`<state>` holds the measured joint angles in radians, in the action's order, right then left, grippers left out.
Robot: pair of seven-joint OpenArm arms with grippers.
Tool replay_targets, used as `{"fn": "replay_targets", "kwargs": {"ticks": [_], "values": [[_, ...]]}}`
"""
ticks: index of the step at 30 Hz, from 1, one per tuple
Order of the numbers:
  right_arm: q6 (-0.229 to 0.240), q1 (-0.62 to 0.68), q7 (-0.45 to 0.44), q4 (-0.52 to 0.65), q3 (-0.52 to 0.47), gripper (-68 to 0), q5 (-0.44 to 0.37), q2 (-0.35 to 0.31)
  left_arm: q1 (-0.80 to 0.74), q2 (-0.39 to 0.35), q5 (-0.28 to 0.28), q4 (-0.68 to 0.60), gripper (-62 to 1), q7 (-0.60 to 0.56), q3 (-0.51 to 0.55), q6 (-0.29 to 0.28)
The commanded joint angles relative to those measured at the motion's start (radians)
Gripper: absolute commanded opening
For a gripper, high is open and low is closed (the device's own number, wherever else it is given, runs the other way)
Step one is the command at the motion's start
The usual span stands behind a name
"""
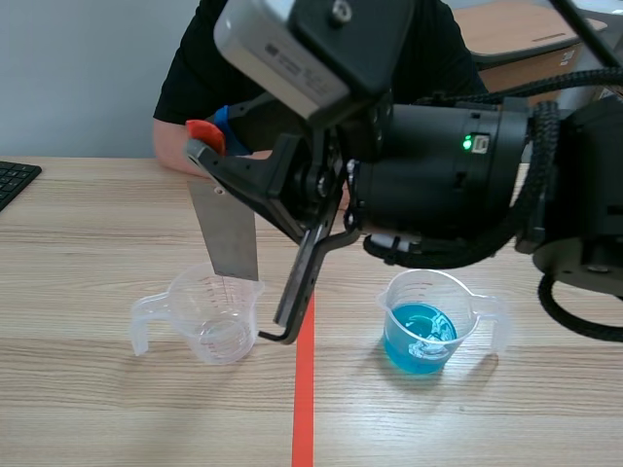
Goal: Do the redox reaction experiment.
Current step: 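Move the plate over the blue solution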
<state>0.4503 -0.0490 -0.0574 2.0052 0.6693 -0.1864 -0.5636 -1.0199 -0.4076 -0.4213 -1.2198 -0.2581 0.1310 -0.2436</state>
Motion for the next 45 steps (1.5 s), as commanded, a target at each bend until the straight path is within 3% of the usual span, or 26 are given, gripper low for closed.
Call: {"fn": "replay_targets", "kwargs": {"ticks": [1, 8, 16, 28, 37, 45], "values": [[-0.008, -0.003, -0.011, 0.021, -0.042, -66.0, -0.033, -0.026, -0.01, -0.003, -0.006, -0.015, -56.0, -0.006, 0.003, -0.006], [0.003, 0.084, -0.012, 0.079, -0.217, -66.0, -0.085, -0.089, -0.01, -0.003, -0.005, -0.015, -56.0, -0.007, 0.003, -0.006], [0.105, 0.207, -0.012, 0.098, -0.436, -66.0, -0.162, -0.143, -0.01, -0.003, -0.005, -0.015, -56.0, -0.007, 0.003, -0.006], [0.242, 0.423, -0.068, 0.098, -0.787, -66.0, -0.216, -0.146, -0.01, -0.003, -0.005, -0.015, -56.0, -0.007, 0.003, -0.006], [0.262, 0.566, -0.121, 0.098, -0.922, -66.0, -0.219, -0.146, -0.01, -0.003, -0.005, -0.015, -56.0, -0.007, 0.003, -0.006], [0.262, 0.587, -0.15, 0.098, -0.939, -66.0, -0.218, -0.146, -0.01, -0.003, -0.005, -0.015, -56.0, -0.007, 0.003, -0.006]]}}
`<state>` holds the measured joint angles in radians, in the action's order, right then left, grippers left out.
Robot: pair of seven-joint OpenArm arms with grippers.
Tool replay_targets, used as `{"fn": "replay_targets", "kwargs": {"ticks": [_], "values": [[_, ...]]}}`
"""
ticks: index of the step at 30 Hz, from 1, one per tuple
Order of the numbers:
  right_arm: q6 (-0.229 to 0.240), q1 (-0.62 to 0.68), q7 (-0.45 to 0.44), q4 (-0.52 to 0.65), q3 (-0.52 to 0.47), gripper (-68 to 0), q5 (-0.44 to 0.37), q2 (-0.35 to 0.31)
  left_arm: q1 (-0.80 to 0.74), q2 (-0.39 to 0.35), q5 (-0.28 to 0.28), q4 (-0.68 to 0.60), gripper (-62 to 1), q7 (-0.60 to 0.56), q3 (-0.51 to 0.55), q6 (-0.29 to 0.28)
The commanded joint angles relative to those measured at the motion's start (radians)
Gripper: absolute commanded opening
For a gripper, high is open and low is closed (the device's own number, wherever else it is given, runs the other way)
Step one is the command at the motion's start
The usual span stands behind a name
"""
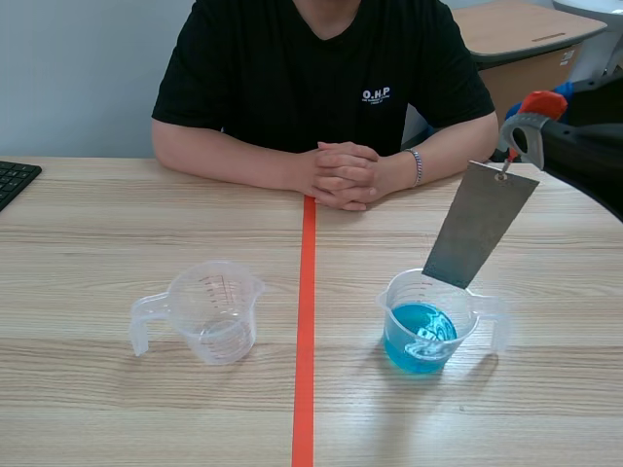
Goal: Do the redox reaction experiment.
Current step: 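Move the plate over the blue solution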
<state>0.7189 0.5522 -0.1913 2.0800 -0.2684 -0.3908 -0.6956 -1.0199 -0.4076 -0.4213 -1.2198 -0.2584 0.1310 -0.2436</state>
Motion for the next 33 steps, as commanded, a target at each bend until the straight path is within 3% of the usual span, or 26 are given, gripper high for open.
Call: {"fn": "replay_targets", "kwargs": {"ticks": [1, 11, 24, 33], "values": [[-0.006, -0.014, -0.016, 0.023, -0.001, -66.0, -0.013, -0.014, -0.01, -0.003, -0.005, -0.015, -56.0, -0.007, 0.003, -0.006], [-0.007, -0.015, -0.018, 0.023, 0.016, -66.0, -0.014, -0.05, -0.01, -0.003, -0.005, -0.015, -56.0, -0.007, 0.003, -0.006], [-0.007, -0.015, -0.019, 0.023, 0.036, -66.0, -0.014, -0.05, -0.01, -0.01, -0.005, -0.02, -56.0, -0.008, 0.003, -0.007], [-0.007, -0.015, -0.019, 0.023, 0.036, -66.0, -0.014, -0.049, -0.01, -0.126, -0.005, -0.103, -56.0, -0.014, 0.003, -0.041]]}}
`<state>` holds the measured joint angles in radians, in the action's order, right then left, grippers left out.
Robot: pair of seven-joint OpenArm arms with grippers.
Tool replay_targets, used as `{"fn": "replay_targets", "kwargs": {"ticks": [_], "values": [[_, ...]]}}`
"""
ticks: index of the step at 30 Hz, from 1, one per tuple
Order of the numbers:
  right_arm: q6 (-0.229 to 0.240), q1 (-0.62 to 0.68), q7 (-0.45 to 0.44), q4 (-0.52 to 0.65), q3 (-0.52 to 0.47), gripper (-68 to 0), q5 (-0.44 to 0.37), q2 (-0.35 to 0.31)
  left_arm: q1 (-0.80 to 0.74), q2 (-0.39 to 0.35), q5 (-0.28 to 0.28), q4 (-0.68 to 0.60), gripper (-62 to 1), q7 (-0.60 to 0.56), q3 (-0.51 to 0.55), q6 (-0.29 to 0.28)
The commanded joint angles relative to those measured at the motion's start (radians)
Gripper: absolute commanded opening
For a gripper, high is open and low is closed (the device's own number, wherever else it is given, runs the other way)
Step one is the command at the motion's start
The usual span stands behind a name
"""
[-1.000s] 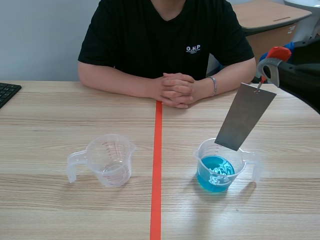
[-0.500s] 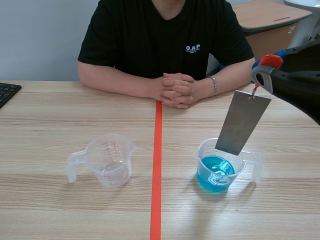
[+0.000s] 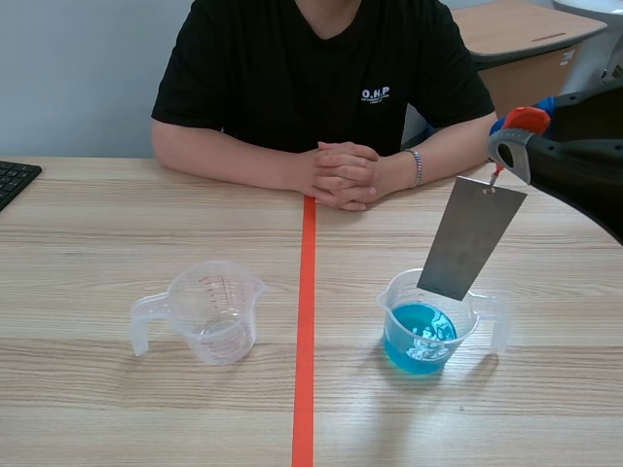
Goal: Do the redox reaction experiment.
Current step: 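Move the plate over the blue solution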
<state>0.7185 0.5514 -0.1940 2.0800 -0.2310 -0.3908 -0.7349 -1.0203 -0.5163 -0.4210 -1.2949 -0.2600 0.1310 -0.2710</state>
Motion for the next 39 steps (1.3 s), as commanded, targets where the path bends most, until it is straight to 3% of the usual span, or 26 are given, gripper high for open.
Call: {"fn": "replay_targets", "kwargs": {"ticks": [1, 14, 18, 23, 30, 34, 39], "values": [[-0.007, -0.014, -0.016, 0.023, -0.001, -66.0, -0.014, -0.01, -0.01, -0.038, -0.005, -0.044, -56.0, -0.013, 0.003, -0.025], [-0.007, -0.014, -0.015, 0.023, -0.001, -66.0, -0.014, -0.01, 0.061, -0.425, -0.011, -0.284, -56.0, -0.013, 0.003, -0.108], [-0.007, -0.014, -0.015, 0.023, -0.001, -66.0, -0.014, -0.01, 0.147, -0.5, -0.038, -0.321, -56.0, -0.013, 0.002, -0.147], [-0.007, -0.014, -0.015, 0.023, -0.001, -66.0, -0.014, -0.01, 0.255, -0.569, -0.059, -0.38, -56.0, -0.021, -0.038, -0.151], [-0.007, -0.014, -0.015, 0.023, -0.001, -66.0, -0.014, -0.01, 0.5, -0.583, -0.058, -0.41, -56.0, -0.014, -0.238, -0.13], [-0.007, -0.014, -0.016, 0.023, -0.001, -66.0, -0.014, -0.01, 0.66, -0.542, -0.053, -0.407, -56.0, 0.024, -0.38, -0.104], [-0.007, -0.014, -0.016, 0.023, -0.001, -66.0, -0.014, -0.01, 0.837, -0.448, 0.002, -0.406, -56.0, 0.088, -0.543, -0.062]]}}
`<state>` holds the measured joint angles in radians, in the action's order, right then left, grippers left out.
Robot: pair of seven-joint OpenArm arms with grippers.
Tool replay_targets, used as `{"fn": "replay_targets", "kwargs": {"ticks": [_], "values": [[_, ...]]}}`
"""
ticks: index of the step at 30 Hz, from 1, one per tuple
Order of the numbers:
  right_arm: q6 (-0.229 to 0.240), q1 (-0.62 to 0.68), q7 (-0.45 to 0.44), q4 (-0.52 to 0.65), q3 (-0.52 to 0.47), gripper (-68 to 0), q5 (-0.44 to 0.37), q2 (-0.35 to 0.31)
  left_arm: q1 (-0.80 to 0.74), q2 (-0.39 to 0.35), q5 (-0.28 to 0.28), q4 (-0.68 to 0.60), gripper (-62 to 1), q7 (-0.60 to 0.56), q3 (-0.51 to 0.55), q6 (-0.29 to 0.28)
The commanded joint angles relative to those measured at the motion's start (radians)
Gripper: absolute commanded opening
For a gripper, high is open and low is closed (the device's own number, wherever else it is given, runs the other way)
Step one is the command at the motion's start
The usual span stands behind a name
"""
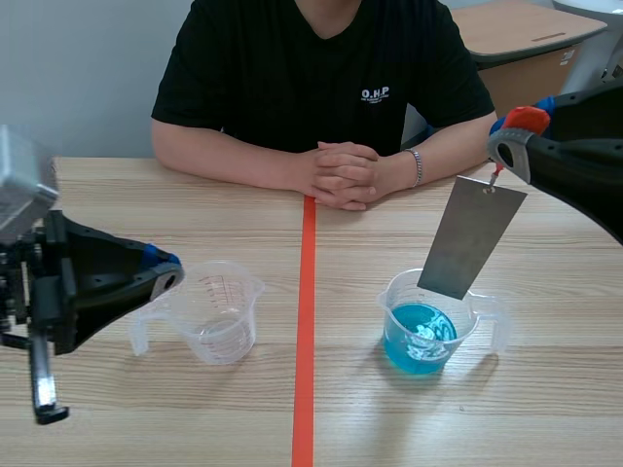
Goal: Do the redox reaction experiment.
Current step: 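Move the plate over the blue solution, then point at the plate with the left hand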
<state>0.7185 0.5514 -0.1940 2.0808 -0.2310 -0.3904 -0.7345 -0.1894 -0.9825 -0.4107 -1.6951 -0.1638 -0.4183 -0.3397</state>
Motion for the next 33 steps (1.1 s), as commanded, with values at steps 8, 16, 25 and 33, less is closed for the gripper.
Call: {"fn": "replay_targets", "kwargs": {"ticks": [8, 16, 25, 33], "values": [[-0.007, -0.014, -0.015, 0.022, -0.001, -66.0, -0.014, -0.01, 0.191, 0.182, 0.083, -0.006, -56.0, 0.098, -0.177, 0.042], [-0.007, -0.014, -0.015, 0.022, -0.001, -66.0, -0.014, -0.008, 0.317, 0.362, 0.179, 0.095, -56.0, 0.162, -0.293, 0.048], [-0.008, -0.014, -0.03, 0.022, -0.001, -66.0, -0.014, -0.008, 0.415, 0.496, 0.199, 0.257, -56.0, 0.156, -0.357, 0.052], [-0.008, -0.014, -0.03, 0.022, -0.001, -66.0, -0.014, -0.008, 0.464, 0.573, 0.218, 0.336, -56.0, 0.158, -0.415, 0.053]]}}
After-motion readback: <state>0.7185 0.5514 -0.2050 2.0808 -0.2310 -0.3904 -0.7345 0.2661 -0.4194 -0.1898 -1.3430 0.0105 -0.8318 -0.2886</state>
